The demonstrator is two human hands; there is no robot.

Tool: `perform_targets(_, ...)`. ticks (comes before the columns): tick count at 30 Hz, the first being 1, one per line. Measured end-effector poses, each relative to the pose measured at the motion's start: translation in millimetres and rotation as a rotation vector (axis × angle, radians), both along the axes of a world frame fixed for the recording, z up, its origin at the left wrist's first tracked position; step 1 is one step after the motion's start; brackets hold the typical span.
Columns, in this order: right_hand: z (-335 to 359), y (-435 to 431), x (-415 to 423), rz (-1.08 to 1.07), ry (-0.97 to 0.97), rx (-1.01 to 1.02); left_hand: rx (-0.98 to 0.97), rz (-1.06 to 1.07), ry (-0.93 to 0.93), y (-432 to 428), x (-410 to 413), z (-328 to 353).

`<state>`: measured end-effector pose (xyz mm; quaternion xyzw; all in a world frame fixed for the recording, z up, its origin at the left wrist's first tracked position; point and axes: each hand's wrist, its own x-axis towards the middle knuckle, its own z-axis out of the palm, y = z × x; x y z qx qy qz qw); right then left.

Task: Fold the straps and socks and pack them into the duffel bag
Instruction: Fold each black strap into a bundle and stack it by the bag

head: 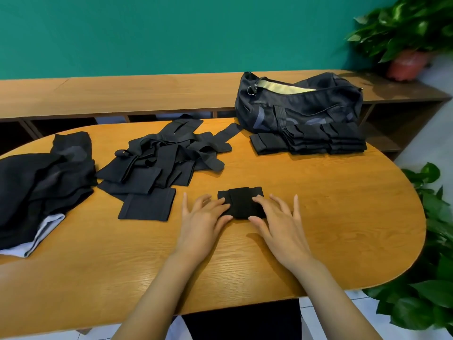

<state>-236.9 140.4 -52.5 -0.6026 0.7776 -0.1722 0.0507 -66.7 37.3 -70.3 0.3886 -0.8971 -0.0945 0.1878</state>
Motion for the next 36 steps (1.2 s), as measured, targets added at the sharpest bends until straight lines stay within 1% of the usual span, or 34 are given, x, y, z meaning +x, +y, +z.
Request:
perform_targets(2, 0, -5, -2, 0.029, -0.008, -0.088, -0.004, 0.024, 0.006, -5, -8, 3)
perform_targets(4, -1, -11, -4, 0.076, 0.055, -0.126, 0.017, 0.039, 0.005, -10, -16, 7)
perform_targets(9, -3, -30, -12, 0.125, 0.302, -0.038, 0.064, 0.028, 0.010, -25, -34, 16)
perform_targets(11, -2, -36, -15, 0.105, 0.352, -0.006, 0.071, 0.033, 0.033, -32, -39, 19)
perform_targets(14, 5, -43, -27, 0.051, 0.348, -0.052, 0.065, 0.111, 0.080, -49, -44, 20)
perform_targets(16, 12, -51, -41, 0.020, 0.338, -0.097, 0.059, 0.166, 0.058, -62, -45, 18)
perform_targets(19, 26, -75, -69, -0.020, 0.350, -0.112, 0.047, 0.217, -0.008, -79, -47, 8)
perform_targets(24, 36, -127, -113, -0.030, 0.388, -0.005, 0.070, 0.237, -0.057, -89, -49, -10)
perform_targets(28, 27, -145, -132, -0.005, 0.391, 0.056, 0.053, 0.248, -0.002, -89, -47, -10)
perform_targets(31, 20, -147, -137, 0.008, 0.378, 0.069, 0.055, 0.251, 0.005, -89, -49, -10)
perform_targets(36, 23, -159, -135, -0.010, 0.234, -0.136, 0.049, 0.258, -0.008, -89, -51, -10)
